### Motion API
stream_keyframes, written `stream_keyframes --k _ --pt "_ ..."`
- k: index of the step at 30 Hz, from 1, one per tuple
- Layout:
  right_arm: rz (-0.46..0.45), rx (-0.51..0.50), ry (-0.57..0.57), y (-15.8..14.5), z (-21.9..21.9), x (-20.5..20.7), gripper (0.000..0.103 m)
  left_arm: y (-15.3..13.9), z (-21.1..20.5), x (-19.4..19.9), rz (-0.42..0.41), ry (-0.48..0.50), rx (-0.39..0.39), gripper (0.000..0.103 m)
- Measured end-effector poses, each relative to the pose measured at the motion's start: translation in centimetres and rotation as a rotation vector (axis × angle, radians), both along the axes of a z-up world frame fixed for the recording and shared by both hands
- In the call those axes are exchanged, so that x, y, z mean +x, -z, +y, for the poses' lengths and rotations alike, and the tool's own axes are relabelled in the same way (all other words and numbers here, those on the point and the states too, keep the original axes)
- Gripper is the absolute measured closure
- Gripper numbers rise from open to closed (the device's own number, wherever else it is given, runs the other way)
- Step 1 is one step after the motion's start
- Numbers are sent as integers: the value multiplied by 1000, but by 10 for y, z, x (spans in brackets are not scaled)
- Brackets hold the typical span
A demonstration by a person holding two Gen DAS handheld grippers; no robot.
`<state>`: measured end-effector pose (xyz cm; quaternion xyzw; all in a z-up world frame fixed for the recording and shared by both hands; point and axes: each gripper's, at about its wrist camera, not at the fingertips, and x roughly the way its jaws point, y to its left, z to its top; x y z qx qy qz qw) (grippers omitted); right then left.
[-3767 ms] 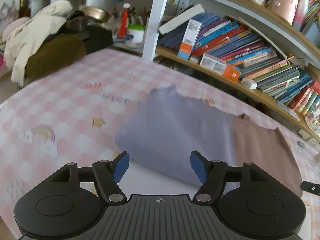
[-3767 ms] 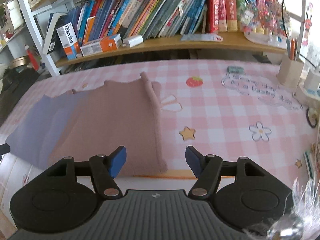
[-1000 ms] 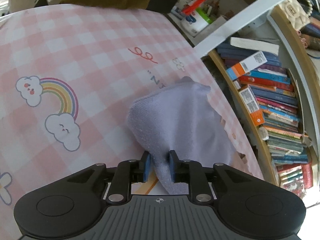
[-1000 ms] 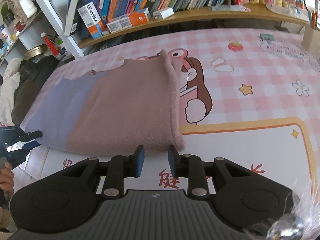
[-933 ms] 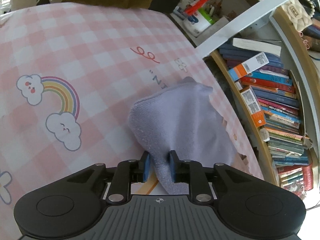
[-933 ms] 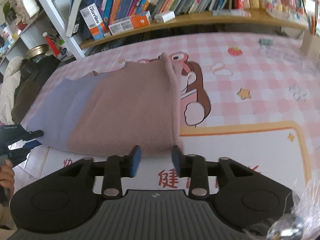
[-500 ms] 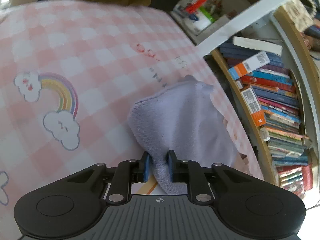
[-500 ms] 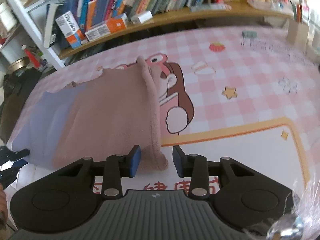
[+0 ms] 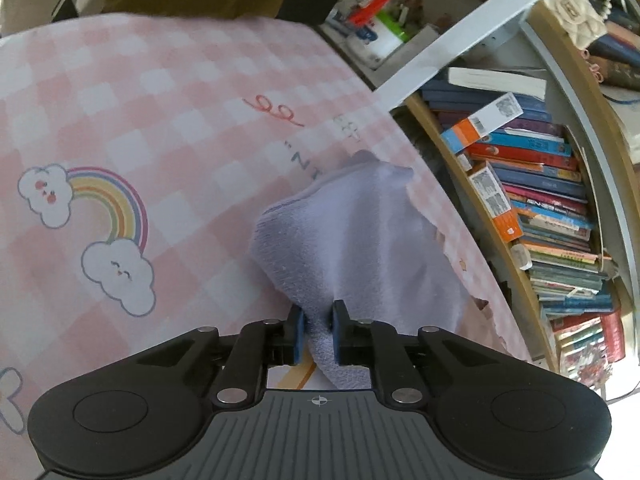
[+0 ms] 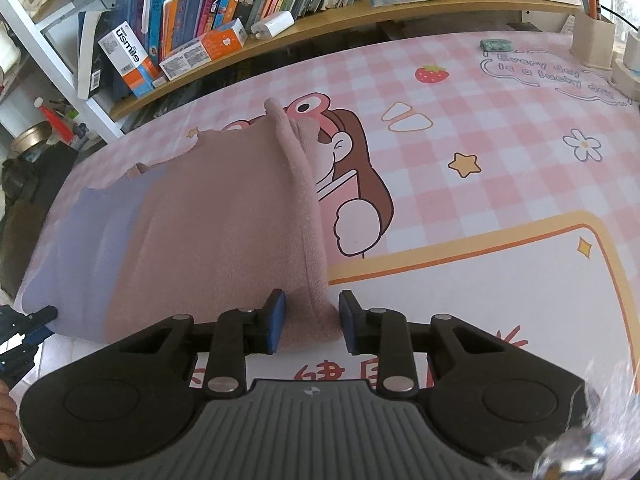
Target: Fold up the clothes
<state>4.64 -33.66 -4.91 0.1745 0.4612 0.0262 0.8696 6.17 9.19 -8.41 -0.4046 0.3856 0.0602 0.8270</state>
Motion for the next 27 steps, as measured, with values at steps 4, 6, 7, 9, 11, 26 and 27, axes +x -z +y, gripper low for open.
stream_keyframes --k 4,6,7,9,11,26,27 --pt "0 -15 8 1 4 1 76 6 5 1 11 -2 -32 84" --pt "-3 -18 15 2 5 0 76 7 8 2 10 -7 -55 83" --pt "-4 -19 19 2 5 0 75 8 10 3 9 -9 -68 82" --pt "0 -22 30 4 5 0 73 10 13 3 8 -15 -94 80" --pt "2 -22 40 5 6 0 73 10 18 4 6 -24 -112 76" --pt "0 -31 71 7 13 2 73 8 42 25 -21 -71 -119 52" --pt "0 -32 71 7 14 2 73 8 41 27 -21 -70 -115 54"
